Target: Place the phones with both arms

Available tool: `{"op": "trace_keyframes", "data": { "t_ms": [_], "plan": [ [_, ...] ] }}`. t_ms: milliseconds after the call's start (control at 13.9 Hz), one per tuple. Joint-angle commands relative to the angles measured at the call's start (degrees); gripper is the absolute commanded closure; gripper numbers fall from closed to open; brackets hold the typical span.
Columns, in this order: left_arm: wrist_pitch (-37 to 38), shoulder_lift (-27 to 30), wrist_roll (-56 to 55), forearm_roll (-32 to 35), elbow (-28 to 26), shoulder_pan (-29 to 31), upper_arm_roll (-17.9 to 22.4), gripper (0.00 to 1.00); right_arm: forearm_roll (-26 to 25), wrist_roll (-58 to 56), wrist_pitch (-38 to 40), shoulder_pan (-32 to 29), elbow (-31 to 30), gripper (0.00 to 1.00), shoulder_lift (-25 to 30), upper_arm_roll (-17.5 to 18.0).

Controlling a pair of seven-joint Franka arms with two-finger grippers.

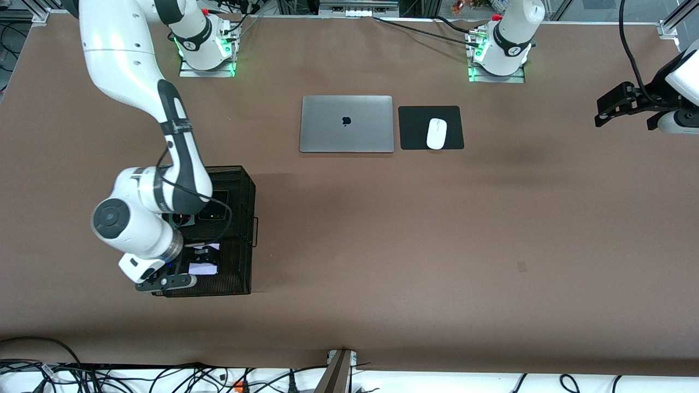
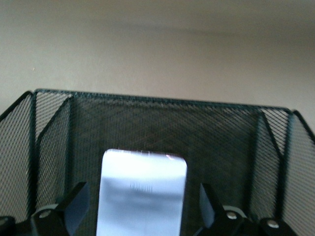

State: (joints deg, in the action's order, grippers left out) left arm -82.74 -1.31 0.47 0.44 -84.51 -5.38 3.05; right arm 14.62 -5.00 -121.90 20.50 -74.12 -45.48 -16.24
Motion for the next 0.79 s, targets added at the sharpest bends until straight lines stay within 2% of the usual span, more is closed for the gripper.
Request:
{"op": "trace_keyframes", "data": {
  "t_ms": [0,144,288,432,576,721],
  "plan": [
    [0.39,0.26,0.41,-0.62,-0.22,-0.25,0.11,0.0,0.84,0.16,17.95,-1.17,9.93,0.01,1.01,-2.2],
    [0.39,0.26,0.59,-0.53,-0.13,-0.25,0.02,0.0,0.76,0.6,27.82,-1.08,13.02,0.01,3.72,-4.23],
    [0.3,0.26,0.32,-0.62,-0.05,-0.25,0.11,0.0,0.5,2.0,33.28,-0.9,13.12,0.01,8.19,-4.85],
    [0.3,0.26,0.32,-0.62,-0.05,-0.25,0.11,0.0,0.23,3.58,39.0,-0.38,13.12,0.01,12.42,-6.95],
    [0.21,0.26,0.32,-0.53,-0.05,-0.25,0.11,0.0,-0.82,5.42,40.77,-0.38,12.77,0.01,16.29,-7.14],
    [0.21,0.26,0.32,-0.53,-0.05,-0.25,0.11,0.0,-1.44,5.09,40.69,-1.77,12.16,0.0,17.62,-6.61]
  ]
}}
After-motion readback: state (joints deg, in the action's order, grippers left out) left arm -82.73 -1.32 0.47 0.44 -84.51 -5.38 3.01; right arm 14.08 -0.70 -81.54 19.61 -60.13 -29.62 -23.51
